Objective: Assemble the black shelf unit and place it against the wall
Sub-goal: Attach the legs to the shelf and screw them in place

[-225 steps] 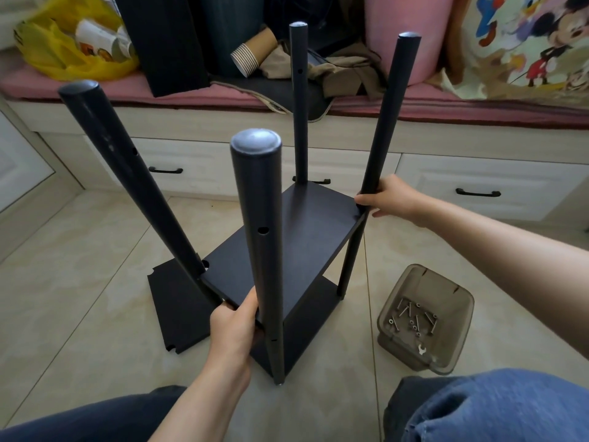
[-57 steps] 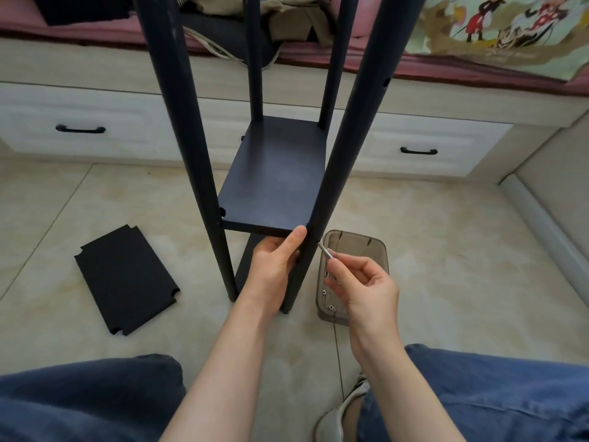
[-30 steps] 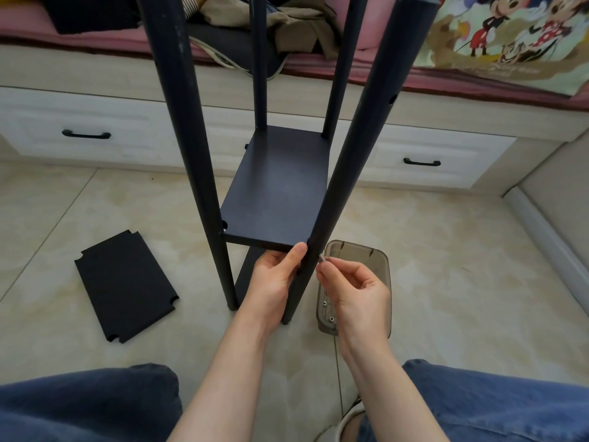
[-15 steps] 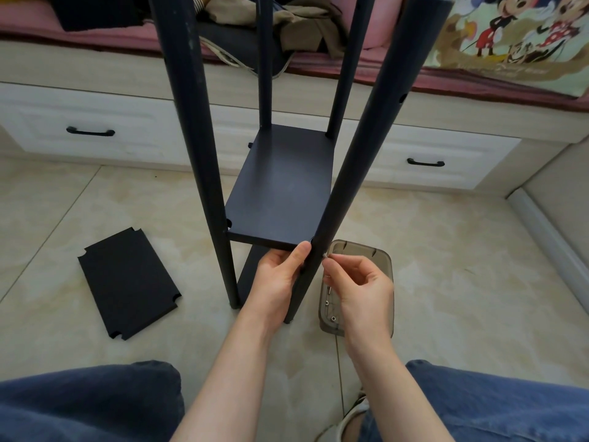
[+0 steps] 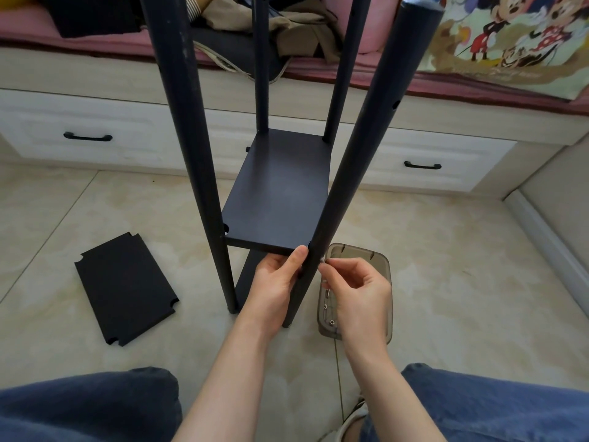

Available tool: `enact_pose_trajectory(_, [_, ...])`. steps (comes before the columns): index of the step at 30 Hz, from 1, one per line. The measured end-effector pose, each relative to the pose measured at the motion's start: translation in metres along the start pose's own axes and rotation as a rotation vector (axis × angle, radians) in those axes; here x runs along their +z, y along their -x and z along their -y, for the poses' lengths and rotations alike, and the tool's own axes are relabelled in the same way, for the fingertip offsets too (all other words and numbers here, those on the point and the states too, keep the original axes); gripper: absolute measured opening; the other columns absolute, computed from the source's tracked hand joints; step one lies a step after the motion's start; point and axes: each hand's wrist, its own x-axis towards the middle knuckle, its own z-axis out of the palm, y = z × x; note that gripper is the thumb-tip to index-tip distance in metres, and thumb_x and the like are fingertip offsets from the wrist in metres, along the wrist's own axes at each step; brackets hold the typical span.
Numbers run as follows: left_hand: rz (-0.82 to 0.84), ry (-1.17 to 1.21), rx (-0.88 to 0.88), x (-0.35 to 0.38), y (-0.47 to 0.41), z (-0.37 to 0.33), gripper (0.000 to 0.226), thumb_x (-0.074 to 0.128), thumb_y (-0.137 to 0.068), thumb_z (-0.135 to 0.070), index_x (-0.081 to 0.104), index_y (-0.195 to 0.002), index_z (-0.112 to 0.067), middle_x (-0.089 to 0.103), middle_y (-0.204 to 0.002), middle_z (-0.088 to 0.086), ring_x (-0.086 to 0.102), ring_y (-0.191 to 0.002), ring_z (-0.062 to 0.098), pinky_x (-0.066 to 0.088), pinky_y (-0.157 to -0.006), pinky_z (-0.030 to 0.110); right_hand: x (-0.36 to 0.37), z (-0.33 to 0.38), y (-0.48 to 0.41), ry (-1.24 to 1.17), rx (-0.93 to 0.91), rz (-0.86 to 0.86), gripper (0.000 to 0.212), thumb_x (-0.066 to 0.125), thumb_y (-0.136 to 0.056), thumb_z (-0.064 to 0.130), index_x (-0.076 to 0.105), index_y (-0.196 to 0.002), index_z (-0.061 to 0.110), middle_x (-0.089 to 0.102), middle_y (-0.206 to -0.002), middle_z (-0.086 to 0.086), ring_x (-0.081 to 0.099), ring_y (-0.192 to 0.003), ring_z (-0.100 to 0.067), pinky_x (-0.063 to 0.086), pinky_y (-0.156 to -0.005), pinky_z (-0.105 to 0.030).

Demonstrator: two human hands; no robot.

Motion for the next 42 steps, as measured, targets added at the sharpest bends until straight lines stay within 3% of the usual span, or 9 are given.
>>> enact_pose_trajectory(19, [-0.019, 0.008, -0.021, 0.001, 0.000, 0.000, 0.016, 0.069, -0.083, -0.041, 0.080, -0.095, -0.036, 0.078, -0.105, 0.001, 0.073, -0.101, 0.016, 0.055, -0.073, 0.016, -0.002, -0.002, -0.004, -0.032, 0.005, 0.019, 0.008, 0.078, -0.083, 0.009, 0.075, -0.083, 0.017, 0.075, -0.076, 0.004, 0.071, -0.074, -0.009, 0.054, -0.066, -0.015])
enact_pose_trajectory(27, [0.001, 0.097, -0.002, 0.005, 0.001, -0.002, 0.018, 0.067, -0.087, -0.032, 0.081, -0.095, -0.025, 0.077, -0.105, 0.007, 0.074, -0.100, 0.020, 0.056, -0.075, 0.019, -0.005, -0.004, -0.009, -0.056, 0.047, 0.066, 0.005, 0.077, -0.084, 0.009, 0.075, -0.086, 0.014, 0.075, -0.079, 0.000, 0.072, -0.076, -0.012, 0.054, -0.067, -0.017])
enact_pose_trajectory(35, [0.021, 0.017, 0.004, 0.004, 0.003, -0.003, 0.017, 0.064, -0.089, -0.037, 0.079, -0.095, -0.039, 0.077, -0.105, -0.003, 0.072, -0.103, 0.012, 0.054, -0.075, 0.015, -0.006, -0.006, -0.010, -0.011, 0.048, 0.072, 0.003, 0.078, -0.084, 0.020, 0.076, -0.086, 0.021, 0.075, -0.079, 0.005, 0.067, -0.070, -0.003, 0.053, -0.066, -0.018])
enact_pose_trajectory(42, [0.058, 0.034, 0.016, 0.002, 0.003, -0.002, 0.020, 0.061, -0.093, -0.035, 0.080, -0.100, -0.032, 0.076, -0.110, 0.005, 0.071, -0.107, 0.019, 0.055, -0.080, 0.018, -0.009, -0.010, -0.009, -0.027, 0.066, 0.112, 0.013, 0.075, -0.087, 0.014, 0.077, -0.092, 0.026, 0.077, -0.086, 0.009, 0.072, -0.084, -0.006, 0.054, -0.066, -0.017])
